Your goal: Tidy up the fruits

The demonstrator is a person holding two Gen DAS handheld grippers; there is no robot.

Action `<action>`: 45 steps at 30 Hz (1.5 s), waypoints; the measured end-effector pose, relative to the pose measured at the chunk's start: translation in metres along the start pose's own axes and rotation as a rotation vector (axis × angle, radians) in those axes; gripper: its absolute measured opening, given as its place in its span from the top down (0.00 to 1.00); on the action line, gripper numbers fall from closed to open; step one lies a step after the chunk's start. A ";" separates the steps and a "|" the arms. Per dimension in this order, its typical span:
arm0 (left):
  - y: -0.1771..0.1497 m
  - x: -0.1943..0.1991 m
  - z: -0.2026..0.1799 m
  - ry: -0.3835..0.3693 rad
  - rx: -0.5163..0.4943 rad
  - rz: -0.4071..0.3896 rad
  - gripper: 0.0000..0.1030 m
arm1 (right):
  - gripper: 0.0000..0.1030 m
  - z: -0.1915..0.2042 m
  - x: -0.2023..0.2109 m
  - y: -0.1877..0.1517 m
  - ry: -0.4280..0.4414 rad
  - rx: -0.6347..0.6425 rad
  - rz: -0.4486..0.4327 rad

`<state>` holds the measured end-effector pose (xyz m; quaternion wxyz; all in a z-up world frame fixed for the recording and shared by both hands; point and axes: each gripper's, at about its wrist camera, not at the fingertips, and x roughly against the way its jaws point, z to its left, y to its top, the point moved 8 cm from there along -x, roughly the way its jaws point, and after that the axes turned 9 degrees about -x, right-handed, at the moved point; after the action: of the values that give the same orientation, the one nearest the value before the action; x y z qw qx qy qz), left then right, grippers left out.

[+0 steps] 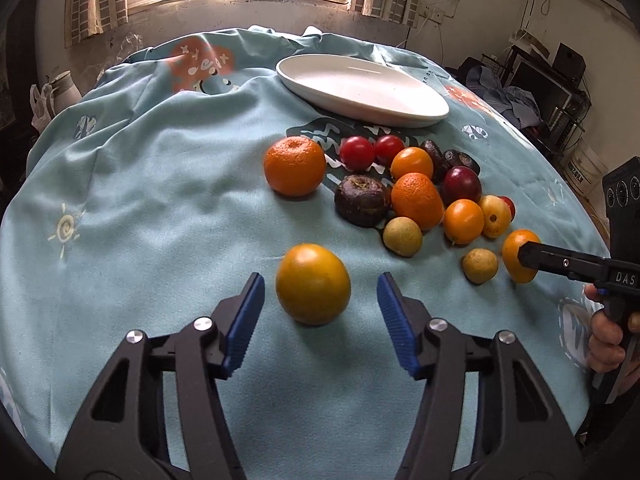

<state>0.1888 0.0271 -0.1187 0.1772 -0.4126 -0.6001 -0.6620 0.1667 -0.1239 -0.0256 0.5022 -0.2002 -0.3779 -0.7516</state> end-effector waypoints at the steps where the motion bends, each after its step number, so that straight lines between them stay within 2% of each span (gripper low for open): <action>1: 0.001 -0.001 -0.001 -0.004 -0.002 0.000 0.42 | 0.63 -0.001 0.001 0.000 0.001 0.000 -0.001; 4: 0.002 -0.006 -0.001 -0.004 -0.003 0.016 0.43 | 0.63 -0.001 0.003 0.002 0.014 -0.001 0.002; 7: 0.001 -0.011 -0.001 -0.001 0.001 0.037 0.55 | 0.63 0.004 0.009 0.007 0.013 0.027 -0.008; 8: 0.000 -0.011 0.001 0.008 0.003 0.040 0.63 | 0.63 0.006 0.011 0.010 0.011 0.034 -0.013; 13: 0.009 -0.010 0.007 -0.049 0.046 0.041 0.63 | 0.63 0.016 0.024 0.052 -0.021 0.104 -0.076; 16: 0.041 -0.004 0.008 -0.095 0.058 -0.007 0.63 | 0.63 0.020 0.022 0.097 -0.052 0.151 -0.147; 20: 0.102 -0.013 0.005 -0.079 0.013 -0.071 0.63 | 0.63 0.010 -0.008 0.159 -0.122 0.170 -0.200; 23: 0.149 -0.038 -0.001 -0.101 -0.004 -0.076 0.63 | 0.63 -0.003 -0.043 0.191 -0.155 0.156 -0.171; 27: 0.189 -0.086 -0.007 -0.068 -0.026 -0.036 0.63 | 0.63 -0.018 -0.079 0.206 -0.210 0.149 -0.111; 29: 0.196 -0.107 -0.007 -0.049 -0.036 -0.005 0.63 | 0.63 -0.022 -0.088 0.207 -0.237 0.165 -0.099; 32: 0.198 -0.128 -0.006 -0.024 -0.040 0.027 0.62 | 0.63 -0.025 -0.098 0.205 -0.229 0.169 -0.077; 34: 0.198 -0.132 -0.005 0.004 -0.042 0.039 0.57 | 0.52 -0.022 -0.097 0.205 -0.226 0.182 -0.085; 35: 0.199 -0.129 -0.004 0.014 -0.044 0.025 0.39 | 0.51 -0.020 -0.093 0.205 -0.229 0.186 -0.095; 36: 0.200 -0.122 -0.003 0.024 -0.042 0.000 0.32 | 0.50 -0.019 -0.089 0.205 -0.228 0.188 -0.103; 41: 0.183 -0.068 0.000 0.040 -0.043 -0.089 0.22 | 0.50 -0.010 -0.047 0.192 -0.208 0.216 -0.159; 45: 0.147 -0.027 0.006 0.020 0.019 -0.142 0.14 | 0.50 -0.013 -0.021 0.163 -0.202 0.235 -0.149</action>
<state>0.3143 -0.0067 -0.0438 0.1398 -0.3603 -0.6325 -0.6712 0.3238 -0.1553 0.0116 0.4247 -0.1860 -0.5253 -0.7135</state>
